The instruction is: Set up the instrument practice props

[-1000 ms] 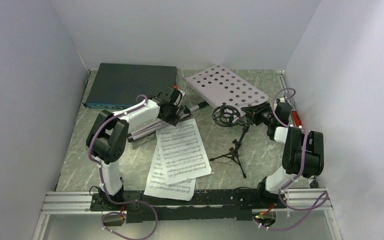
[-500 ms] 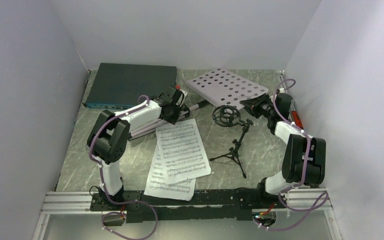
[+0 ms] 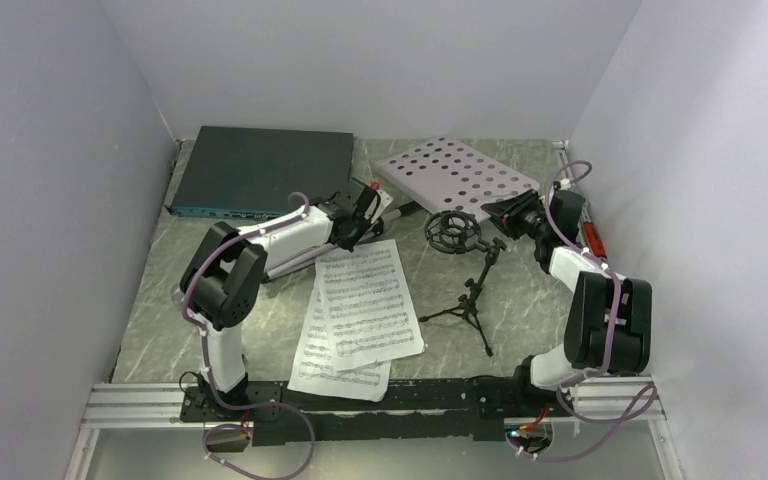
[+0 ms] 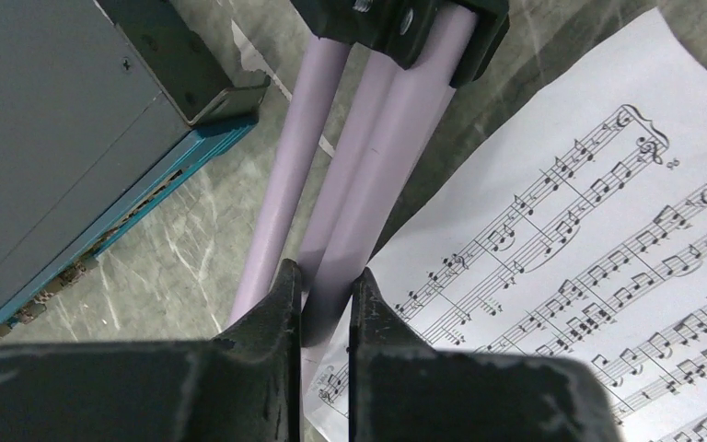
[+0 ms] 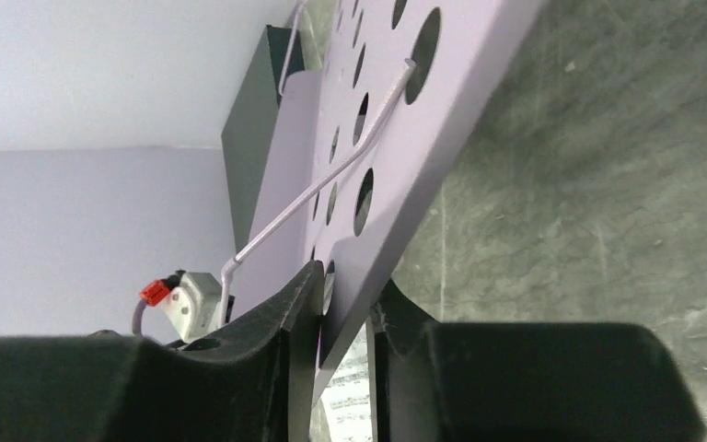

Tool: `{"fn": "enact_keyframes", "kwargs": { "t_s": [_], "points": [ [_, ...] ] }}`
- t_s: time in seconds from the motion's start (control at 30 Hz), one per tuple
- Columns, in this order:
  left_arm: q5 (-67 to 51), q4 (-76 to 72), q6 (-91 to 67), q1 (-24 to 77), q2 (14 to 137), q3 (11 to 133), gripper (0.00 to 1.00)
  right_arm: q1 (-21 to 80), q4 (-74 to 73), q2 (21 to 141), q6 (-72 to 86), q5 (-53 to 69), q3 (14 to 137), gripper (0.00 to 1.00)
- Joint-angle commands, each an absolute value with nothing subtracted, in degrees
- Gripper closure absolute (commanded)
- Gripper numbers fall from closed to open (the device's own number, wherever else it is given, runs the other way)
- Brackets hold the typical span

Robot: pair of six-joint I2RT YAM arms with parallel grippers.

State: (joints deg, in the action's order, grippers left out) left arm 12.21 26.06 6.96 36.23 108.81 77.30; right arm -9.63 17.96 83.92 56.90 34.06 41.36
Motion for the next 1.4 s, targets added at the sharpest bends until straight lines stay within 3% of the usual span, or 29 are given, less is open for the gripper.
{"fn": "enact_keyframes", "kwargs": {
  "t_s": [0.0, 0.33, 0.43, 0.53, 0.7, 0.87, 0.93, 1.03, 1.1, 1.23, 1.37],
  "points": [
    [12.42, 22.7, -2.17, 35.87, 111.01, 77.98, 0.97, -9.61, 31.82, 86.71, 57.17, 38.62, 39.52, 0.73],
    [10.55, 21.63, -3.69, 36.1, 111.49, 77.34, 0.97, -8.7, 53.58, 99.09, 70.26, 42.24, 36.27, 0.53],
    [10.9, 21.36, -3.78, 36.21, 111.76, 77.4, 0.97, -7.72, 56.59, 102.27, 72.59, 42.58, 36.64, 0.52],
    [11.18, 21.64, -3.95, 36.3, 112.14, 77.75, 0.97, -7.56, 60.78, 104.06, 75.67, 42.54, 35.82, 0.64],
    [12.2, 21.84, -4.08, 36.39, 112.37, 78.15, 0.97, -7.56, 63.98, 103.89, 77.61, 43.0, 35.33, 1.0],
    [13.0, 21.9, -4.48, 36.49, 111.88, 78.55, 0.96, -7.56, 61.9, 100.67, 76.04, 43.32, 36.09, 1.0],
    [13.47, 21.66, -4.69, 36.56, 111.29, 78.48, 0.89, -7.6, 61.73, 98.94, 74.77, 43.54, 36.36, 1.0],
    [13.3, 21.38, -5.24, 36.56, 109.86, 78.27, 0.56, -7.58, 62.61, 96.37, 73.72, 44.06, 36.8, 1.0],
    [12.74, 21.7, -5.76, 36.53, 108.81, 78.52, 0.4, -7.56, 62.2, 94.53, 73.38, 44.27, 37.37, 1.0],
    [11.44, 21.66, -7.04, 36.48, 105.31, 78.32, 0.27, -7.56, 58.53, 90.43, 71.56, 44.42, 39.52, 1.0],
    [6.88, 20.13, -7.14, 36.29, 100.84, 77.21, 0.24, -7.13, 51.52, 85.34, 68.01, 43.46, 43.79, 1.0]
  ]
}}
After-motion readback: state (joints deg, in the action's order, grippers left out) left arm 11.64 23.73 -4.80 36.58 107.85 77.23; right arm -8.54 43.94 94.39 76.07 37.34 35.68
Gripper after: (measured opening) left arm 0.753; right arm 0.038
